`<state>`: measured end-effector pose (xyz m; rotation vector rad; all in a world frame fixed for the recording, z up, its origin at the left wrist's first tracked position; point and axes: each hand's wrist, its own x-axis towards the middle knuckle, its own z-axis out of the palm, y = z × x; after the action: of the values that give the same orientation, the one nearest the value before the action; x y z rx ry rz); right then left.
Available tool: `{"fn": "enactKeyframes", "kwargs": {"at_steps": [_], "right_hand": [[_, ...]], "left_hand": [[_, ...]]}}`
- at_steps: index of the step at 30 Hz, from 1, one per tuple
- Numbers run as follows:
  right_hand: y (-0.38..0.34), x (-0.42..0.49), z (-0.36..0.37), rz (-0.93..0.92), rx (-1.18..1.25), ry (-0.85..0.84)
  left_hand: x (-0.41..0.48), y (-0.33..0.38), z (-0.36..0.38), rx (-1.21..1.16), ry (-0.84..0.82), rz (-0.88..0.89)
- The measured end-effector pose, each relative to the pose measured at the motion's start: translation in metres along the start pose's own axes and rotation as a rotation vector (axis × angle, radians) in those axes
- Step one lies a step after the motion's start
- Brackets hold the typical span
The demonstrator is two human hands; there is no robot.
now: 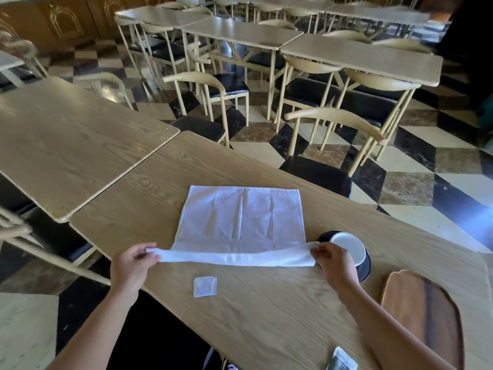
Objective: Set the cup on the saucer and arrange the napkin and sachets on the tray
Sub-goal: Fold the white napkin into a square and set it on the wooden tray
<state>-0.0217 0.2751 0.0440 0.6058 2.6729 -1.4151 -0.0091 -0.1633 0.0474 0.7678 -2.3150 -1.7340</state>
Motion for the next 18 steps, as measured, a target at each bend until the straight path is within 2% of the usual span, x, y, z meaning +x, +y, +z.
{"fn": "enactKeyframes", "kwargs": {"at_steps": [5,10,18], "right_hand": [[-0.021,0.033,-0.002,-0.043,-0.055,0.076],[-0.040,0.071,0.008,-0.018,-0.063,0.141],[-0.062,0.158,0.038,0.059,-0.124,0.140]], "left_hand": [[0.045,0.012,0.013,0.029,0.014,0.072],[0.100,0.032,0.038,-0.012,-0.028,0.062],[0.178,0.045,0.094,-0.038,-0.044,-0.014]]}}
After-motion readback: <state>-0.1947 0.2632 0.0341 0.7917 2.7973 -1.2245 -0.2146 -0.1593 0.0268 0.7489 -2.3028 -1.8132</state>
